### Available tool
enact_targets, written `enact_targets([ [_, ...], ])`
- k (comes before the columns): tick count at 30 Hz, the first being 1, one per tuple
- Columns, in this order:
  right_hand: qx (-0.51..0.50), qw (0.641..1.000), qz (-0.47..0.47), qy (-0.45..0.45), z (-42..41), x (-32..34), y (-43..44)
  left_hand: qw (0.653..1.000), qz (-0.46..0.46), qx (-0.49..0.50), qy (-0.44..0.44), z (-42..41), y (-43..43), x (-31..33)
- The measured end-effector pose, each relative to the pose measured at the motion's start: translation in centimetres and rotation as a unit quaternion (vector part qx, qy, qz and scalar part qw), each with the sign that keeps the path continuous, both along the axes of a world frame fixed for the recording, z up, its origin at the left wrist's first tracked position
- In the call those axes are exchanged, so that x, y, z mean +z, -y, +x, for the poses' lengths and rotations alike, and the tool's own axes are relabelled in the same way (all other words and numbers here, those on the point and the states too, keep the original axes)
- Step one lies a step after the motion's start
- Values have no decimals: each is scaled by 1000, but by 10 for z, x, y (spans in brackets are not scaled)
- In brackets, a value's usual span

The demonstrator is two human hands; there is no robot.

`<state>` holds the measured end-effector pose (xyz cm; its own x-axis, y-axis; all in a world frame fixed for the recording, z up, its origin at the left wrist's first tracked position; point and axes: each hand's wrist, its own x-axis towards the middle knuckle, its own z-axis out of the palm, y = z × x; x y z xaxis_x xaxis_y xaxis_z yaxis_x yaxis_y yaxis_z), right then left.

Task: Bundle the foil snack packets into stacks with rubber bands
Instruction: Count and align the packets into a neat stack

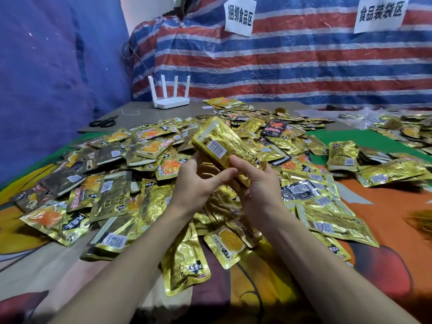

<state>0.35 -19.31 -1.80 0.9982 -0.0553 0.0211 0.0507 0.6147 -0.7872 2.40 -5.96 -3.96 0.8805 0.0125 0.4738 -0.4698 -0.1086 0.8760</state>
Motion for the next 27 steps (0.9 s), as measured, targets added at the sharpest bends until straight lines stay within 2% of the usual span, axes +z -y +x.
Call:
enact_targets([
  [3, -4, 1000, 19, -16, 0, 0, 4, 1000, 18, -22, -1, 1, -2, -2],
  [6, -10, 1000, -1, -24, -1, 1, 4, 999, 29, -15, -4, 1, -2, -2],
  [10, -7, 999, -2, -33, -2, 2, 6, 999, 36, -4, 34, 3, -8, 3],
  [19, 83, 994, -37, -61, 0, 6, 18, 995, 36, 7, 88, 8, -13, 0],
  [22, 74, 994, -28, -78, -1, 8, 20, 997, -80, -12, -1, 8, -6, 2],
  [24, 68, 994, -31, -81, -2, 8, 20, 981, -169, -66, -73, 6, -2, 6],
  [27, 65, 994, -53, -74, -4, 7, 20, 959, -213, -131, -135, 6, -3, 9],
])
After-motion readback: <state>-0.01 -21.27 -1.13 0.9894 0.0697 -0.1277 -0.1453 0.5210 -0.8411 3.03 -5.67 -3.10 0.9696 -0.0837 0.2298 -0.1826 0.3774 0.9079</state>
